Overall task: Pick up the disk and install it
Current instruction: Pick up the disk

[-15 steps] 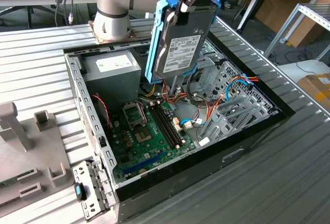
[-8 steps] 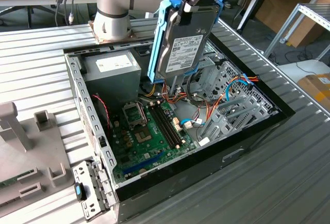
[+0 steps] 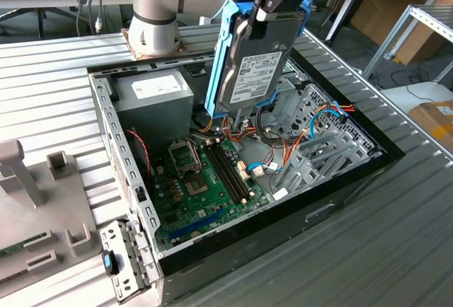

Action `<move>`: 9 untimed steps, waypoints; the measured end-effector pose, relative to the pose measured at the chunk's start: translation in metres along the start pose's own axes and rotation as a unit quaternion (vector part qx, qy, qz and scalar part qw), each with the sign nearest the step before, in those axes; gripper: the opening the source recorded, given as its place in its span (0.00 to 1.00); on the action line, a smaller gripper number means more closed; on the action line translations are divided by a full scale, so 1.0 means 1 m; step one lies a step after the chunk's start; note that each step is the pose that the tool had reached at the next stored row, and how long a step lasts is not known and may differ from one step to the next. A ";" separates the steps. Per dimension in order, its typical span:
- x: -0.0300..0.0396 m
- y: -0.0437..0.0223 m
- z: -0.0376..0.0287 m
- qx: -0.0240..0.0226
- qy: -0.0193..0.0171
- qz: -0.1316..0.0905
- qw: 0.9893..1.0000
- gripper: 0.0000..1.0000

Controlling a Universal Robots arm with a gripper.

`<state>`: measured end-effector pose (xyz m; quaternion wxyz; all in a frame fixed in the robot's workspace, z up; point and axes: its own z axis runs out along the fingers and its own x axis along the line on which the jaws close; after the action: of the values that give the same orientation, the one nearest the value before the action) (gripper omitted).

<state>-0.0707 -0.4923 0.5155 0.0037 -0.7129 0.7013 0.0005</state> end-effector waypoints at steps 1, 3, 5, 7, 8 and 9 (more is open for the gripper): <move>0.0001 -0.0006 0.0000 0.000 0.000 0.000 1.000 0.37; 0.0001 -0.0071 0.0001 0.000 0.000 0.000 1.000 0.37; 0.0002 -0.0103 0.0001 0.000 0.000 0.000 1.000 0.37; 0.0003 -0.0137 0.0001 0.000 0.000 0.000 1.000 0.37; 0.0003 -0.0150 0.0001 0.000 0.000 0.000 1.000 0.37; 0.0003 -0.0181 0.0002 0.000 0.000 0.000 1.000 0.37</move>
<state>-0.0527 -0.4923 0.5154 0.0037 -0.7129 0.7013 0.0005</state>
